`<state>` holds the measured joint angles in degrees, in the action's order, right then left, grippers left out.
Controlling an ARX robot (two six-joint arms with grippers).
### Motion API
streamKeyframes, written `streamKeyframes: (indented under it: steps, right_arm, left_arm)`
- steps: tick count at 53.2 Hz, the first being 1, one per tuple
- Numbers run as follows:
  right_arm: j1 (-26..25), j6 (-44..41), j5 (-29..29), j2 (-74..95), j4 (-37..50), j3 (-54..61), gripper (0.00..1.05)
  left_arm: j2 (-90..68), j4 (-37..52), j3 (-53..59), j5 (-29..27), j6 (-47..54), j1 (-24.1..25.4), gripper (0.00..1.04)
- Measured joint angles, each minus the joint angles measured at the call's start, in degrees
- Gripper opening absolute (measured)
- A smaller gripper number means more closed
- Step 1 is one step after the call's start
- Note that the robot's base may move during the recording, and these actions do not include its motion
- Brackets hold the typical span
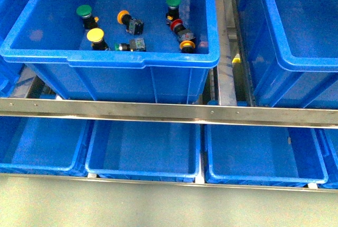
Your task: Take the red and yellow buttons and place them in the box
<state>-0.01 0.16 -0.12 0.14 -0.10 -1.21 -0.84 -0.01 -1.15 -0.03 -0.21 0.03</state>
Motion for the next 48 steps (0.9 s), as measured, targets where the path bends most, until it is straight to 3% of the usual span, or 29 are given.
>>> streamKeyframes:
  steps: [48]
  right_arm:
    - [0.0,0.0,0.15,0.0,-0.02,-0.02,0.98]
  left_arm:
    - [-0.33,-0.42,-0.17,-0.59,-0.17,-0.15,0.97]
